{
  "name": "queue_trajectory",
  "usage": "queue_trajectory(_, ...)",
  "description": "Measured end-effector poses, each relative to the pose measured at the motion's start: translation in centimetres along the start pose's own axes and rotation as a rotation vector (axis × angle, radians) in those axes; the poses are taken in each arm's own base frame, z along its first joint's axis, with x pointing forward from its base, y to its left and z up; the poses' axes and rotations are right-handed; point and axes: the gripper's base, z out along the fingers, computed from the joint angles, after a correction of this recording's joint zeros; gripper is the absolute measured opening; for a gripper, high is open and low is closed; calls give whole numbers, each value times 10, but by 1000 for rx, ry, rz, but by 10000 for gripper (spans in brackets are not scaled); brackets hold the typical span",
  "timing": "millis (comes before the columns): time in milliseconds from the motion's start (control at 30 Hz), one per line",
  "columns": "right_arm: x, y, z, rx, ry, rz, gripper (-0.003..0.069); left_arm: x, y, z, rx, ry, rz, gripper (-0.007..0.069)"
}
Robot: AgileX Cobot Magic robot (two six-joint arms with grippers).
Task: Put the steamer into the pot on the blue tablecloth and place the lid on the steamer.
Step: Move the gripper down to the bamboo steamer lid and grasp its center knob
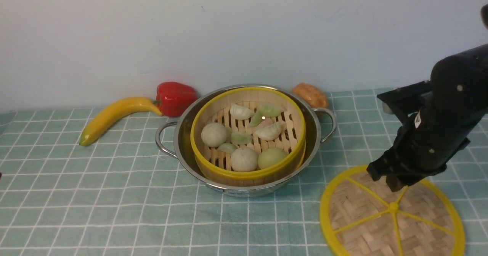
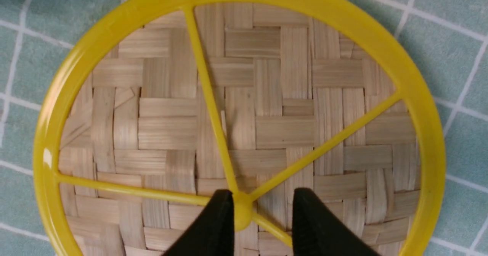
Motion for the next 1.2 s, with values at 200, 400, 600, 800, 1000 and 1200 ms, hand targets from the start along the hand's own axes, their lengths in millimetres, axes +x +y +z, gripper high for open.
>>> queue_trajectory(200,11,0,12,-12,25,9,240,18,2,3,-11,7,-22,-8)
queue_trajectory(400,32,-1,38,-24,21,22,240,12,3,3,-20,-65,-24,-8)
queue_trajectory(600,27,3,38,-61,-26,59,240,11,3,3,-22,-81,-12,1)
queue_trajectory(800,27,3,38,-62,-34,60,202,11,3,3,-23,-82,-4,10)
queue_trajectory(1000,27,2,36,-52,-9,48,146,13,3,3,-20,-63,-4,21)
queue_trajectory(1200,16,-2,-20,1,61,2,146,17,2,3,-14,-12,-4,27)
